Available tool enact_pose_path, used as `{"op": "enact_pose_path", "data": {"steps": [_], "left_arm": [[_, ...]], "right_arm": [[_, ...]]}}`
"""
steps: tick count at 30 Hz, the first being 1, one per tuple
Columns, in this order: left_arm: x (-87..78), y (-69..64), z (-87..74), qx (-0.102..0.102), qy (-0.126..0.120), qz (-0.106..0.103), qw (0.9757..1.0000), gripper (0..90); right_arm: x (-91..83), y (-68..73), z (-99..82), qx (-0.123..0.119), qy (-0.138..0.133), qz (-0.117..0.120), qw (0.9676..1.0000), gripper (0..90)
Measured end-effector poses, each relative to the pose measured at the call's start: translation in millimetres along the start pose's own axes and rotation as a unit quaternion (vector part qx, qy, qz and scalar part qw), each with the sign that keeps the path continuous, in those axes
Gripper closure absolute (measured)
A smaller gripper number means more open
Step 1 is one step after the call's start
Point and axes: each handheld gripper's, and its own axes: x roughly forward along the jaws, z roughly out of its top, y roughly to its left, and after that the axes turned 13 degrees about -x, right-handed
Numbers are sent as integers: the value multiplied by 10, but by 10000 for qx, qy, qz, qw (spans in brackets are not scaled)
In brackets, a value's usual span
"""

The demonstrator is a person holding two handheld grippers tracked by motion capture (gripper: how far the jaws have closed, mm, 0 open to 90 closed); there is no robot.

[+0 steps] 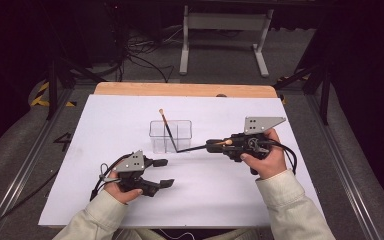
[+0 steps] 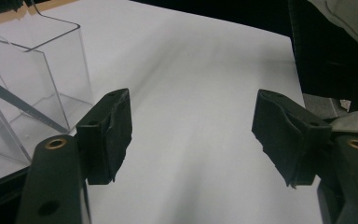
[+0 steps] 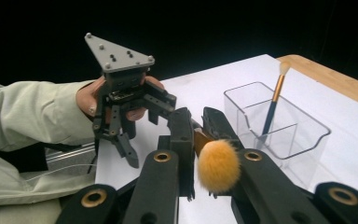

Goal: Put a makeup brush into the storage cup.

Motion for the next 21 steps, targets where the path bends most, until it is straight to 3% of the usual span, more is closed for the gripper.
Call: {"op": "enact_pose_path", "data": {"steps": [8,21], "left_arm": [[-50,28,-7,-43,11,171,9998,218],[-88,60,-18,-113,-29,362,9993,144]], "right_arm": [[6,-70,129,100,94,-99,9999,834],[-23,-207,279,416,417,-454,9972,834]]}}
